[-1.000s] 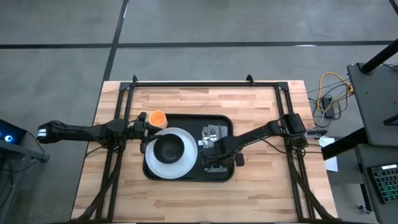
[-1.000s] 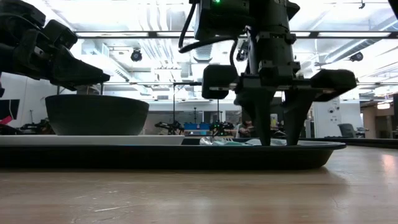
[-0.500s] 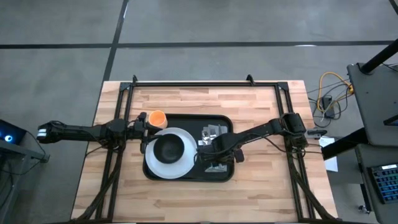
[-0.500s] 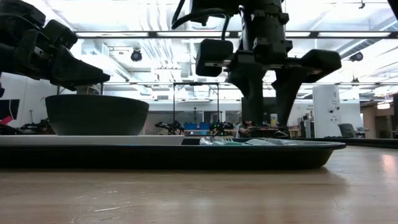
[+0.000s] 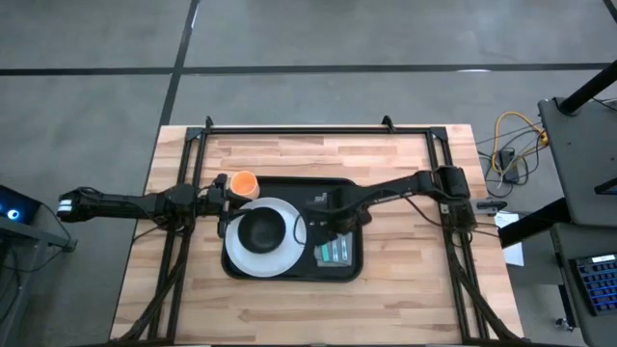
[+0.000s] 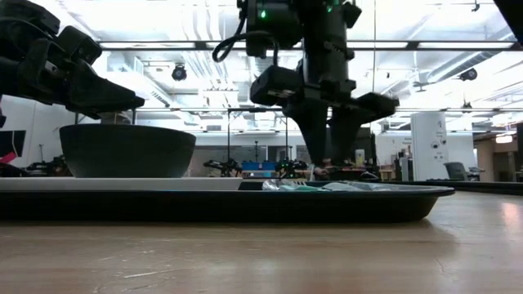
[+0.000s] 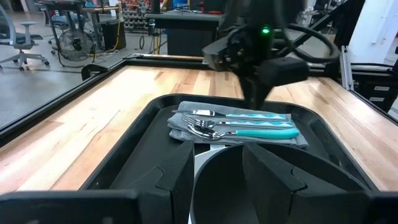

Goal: Set up tray
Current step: Return to Home Position

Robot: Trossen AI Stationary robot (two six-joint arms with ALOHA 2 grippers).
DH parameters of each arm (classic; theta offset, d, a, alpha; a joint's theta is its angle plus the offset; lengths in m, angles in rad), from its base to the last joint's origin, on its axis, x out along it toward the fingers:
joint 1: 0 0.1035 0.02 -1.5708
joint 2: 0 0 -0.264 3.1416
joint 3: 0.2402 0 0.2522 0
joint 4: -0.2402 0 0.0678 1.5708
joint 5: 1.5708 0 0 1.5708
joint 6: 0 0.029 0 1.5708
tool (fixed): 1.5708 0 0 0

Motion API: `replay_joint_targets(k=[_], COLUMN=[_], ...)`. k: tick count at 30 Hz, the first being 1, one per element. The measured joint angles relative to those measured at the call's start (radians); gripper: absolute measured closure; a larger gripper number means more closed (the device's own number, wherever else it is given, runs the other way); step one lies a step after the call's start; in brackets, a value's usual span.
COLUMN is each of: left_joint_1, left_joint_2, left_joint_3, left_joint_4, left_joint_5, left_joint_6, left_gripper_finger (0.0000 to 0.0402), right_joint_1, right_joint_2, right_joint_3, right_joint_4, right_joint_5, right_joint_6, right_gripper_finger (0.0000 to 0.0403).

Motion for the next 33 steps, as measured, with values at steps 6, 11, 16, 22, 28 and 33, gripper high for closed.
replay_joint_targets(k=[6, 11, 16, 22, 28, 33], left_joint_1=[0.0, 0.0, 0.0, 0.0, 0.0, 0.0], left_joint_2=[0.0, 0.0, 0.0, 0.0, 0.0, 0.0], left_joint_3=[0.001, 0.0, 0.001, 0.0, 0.0, 0.001], left_joint_4=[0.0, 0.0, 0.0, 0.0, 0.0, 0.0], left_joint_5=[0.0, 0.0, 0.0, 0.0, 0.0, 0.0], left_joint_6=[0.0, 0.0, 0.0, 0.0, 0.0, 0.0], left_gripper_finger=[0.0283, 0.0283, 0.0283, 0.0283, 0.0283, 0.0283], right_joint_1=[-0.091, -0.174, -0.272, -0.378, -0.425, -0.401], right_joint_2=[0.0, 0.0, 0.0, 0.0, 0.0, -0.001], right_joint_3=[-0.001, -0.001, -0.001, 0.007, 0.038, 0.061], right_joint_4=[0.0, 0.001, 0.003, 0.032, 0.183, 0.274], right_joint_5=[0.033, 0.049, 0.05, 0.053, 0.057, 0.062], right_joint_6=[-0.22, -0.394, -0.554, -0.744, -0.908, -1.012], right_gripper_finger=[0.0275, 0.0273, 0.0276, 0.0279, 0.0275, 0.028])
